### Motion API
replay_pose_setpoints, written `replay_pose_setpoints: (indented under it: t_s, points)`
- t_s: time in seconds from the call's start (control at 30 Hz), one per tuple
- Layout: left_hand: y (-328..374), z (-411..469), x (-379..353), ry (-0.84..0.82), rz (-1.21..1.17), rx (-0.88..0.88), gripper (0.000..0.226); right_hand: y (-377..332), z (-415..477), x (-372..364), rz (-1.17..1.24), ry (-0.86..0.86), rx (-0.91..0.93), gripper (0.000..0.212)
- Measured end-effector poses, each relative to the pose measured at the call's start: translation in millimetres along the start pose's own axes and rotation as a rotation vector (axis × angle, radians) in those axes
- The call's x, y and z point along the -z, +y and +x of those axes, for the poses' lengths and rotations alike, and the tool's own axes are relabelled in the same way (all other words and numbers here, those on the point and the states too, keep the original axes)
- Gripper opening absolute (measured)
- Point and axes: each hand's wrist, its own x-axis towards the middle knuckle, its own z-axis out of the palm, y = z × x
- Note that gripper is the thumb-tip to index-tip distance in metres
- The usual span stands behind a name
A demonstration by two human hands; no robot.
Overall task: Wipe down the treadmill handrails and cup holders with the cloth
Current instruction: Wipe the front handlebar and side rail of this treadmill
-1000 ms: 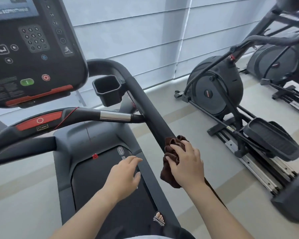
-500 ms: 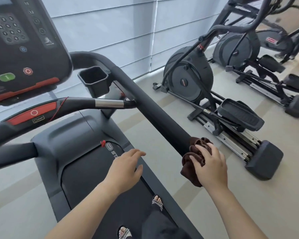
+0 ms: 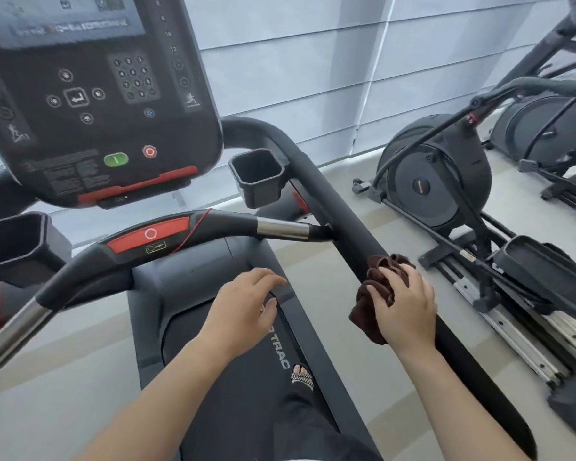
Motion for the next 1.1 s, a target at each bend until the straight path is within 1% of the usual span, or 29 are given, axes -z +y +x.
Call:
replay_pose_setpoints:
  t_s: [0.1, 0.2, 0.33, 0.4, 0.5, 0.57, 0.63, 0.73, 0.8, 0.83, 0.9, 0.97, 1.0, 1.1]
  points:
    - [-18.6, 31.7, 16.0, 0.097, 0.034, -0.008, 0.032, -23.6, 40.0, -17.1, 0.120, -0.035, 0.018, 0.033]
    - [-41.0, 68.7, 32.1, 0.185, 0.094, 0.008, 0.029, -57.2, 80.1, -31.9, 0.302, -0.111, 0.072, 0.033]
    - [-73.3, 113.3, 51.3, 0.245, 0.194, 0.164, 0.023, -111.6, 120.6, -53.6, 0.533, -0.232, 0.233, 0.033]
    - [-88.4, 121.9, 56.2, 0.226, 0.218, 0.227, 0.022, -134.5, 123.6, -66.4, 0.579, -0.300, 0.301, 0.034]
    - [-111.8, 132.8, 53.6, 0.112, 0.191, 0.397, 0.026, -153.1, 136.4, -93.2, 0.579, -0.409, 0.366, 0.034]
    - [-122.1, 134.1, 46.5, 0.046, 0.259, 0.478, 0.033, -154.8, 150.3, -103.2, 0.600, -0.458, 0.353, 0.033]
    - [-127.8, 132.7, 41.1, 0.073, 0.309, 0.491, 0.038, -150.3, 163.4, -108.4, 0.621, -0.475, 0.344, 0.031]
    - [-129.5, 132.9, 37.9, 0.127, 0.280, 0.498, 0.030, -133.6, 176.1, -111.5, 0.592, -0.470, 0.306, 0.031]
    - [-128.9, 133.0, 37.5, 0.131, 0.273, 0.502, 0.030, -125.8, 177.5, -109.3, 0.576, -0.468, 0.300, 0.031]
    - [-128.8, 133.2, 37.5, 0.135, 0.272, 0.504, 0.031, -125.1, 175.4, -107.5, 0.572, -0.477, 0.333, 0.031]
    - [-128.8, 133.9, 37.5, 0.150, 0.282, 0.511, 0.034, -130.8, 166.3, -103.4, 0.545, -0.504, 0.462, 0.034]
    - [-128.3, 134.9, 36.8, 0.153, 0.303, 0.522, 0.033, -138.6, 156.1, -99.2, 0.484, -0.521, 0.580, 0.043]
    - [-127.6, 135.3, 36.3, 0.149, 0.313, 0.524, 0.033, -140.6, 153.2, -97.7, 0.444, -0.531, 0.617, 0.052]
    - [-126.5, 134.2, 34.9, 0.141, 0.329, 0.522, 0.036, -135.7, 155.1, -93.8, 0.339, -0.643, 0.655, 0.079]
